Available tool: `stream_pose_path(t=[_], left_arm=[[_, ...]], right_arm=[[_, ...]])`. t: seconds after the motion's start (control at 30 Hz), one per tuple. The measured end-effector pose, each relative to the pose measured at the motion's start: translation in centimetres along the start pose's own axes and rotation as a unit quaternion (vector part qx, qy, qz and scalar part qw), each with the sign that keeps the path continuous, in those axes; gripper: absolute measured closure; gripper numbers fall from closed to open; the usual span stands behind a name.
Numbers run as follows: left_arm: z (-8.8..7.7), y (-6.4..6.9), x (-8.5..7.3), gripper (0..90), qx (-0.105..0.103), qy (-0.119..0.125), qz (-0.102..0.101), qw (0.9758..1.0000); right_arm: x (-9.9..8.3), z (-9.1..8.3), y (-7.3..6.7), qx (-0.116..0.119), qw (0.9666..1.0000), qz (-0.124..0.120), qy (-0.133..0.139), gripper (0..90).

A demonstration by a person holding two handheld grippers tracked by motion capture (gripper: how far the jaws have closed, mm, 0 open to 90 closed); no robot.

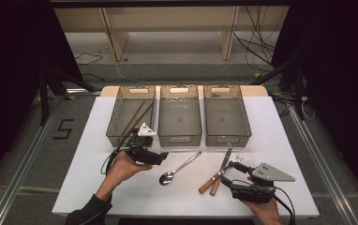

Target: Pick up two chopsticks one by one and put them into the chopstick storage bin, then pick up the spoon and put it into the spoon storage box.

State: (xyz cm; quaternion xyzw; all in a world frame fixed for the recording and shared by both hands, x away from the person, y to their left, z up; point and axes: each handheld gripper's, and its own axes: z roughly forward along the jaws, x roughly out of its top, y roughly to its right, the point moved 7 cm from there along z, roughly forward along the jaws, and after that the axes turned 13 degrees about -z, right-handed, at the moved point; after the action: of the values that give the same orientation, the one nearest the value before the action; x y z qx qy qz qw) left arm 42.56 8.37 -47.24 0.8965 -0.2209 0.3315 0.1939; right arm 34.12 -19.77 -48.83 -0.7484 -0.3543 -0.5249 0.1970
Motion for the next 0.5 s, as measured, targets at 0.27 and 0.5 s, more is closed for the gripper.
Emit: stream_pose_path(t=[0.27, 0.5], left_arm=[[0.9, 0.7, -0.5, 20.1, -0.001, -0.018, 0.009, 0.9998], [1.6, 1.6, -0.9, 20.9, -0.006, -0.025, 0.018, 0.9995]], right_arm=[[0.0, 0.1, 0.0, 0.002, 1.0, -0.001, -0.001, 27.1], [-0.1, 0.1, 0.0, 0.0, 1.0, -0.001, -0.001, 27.1]])
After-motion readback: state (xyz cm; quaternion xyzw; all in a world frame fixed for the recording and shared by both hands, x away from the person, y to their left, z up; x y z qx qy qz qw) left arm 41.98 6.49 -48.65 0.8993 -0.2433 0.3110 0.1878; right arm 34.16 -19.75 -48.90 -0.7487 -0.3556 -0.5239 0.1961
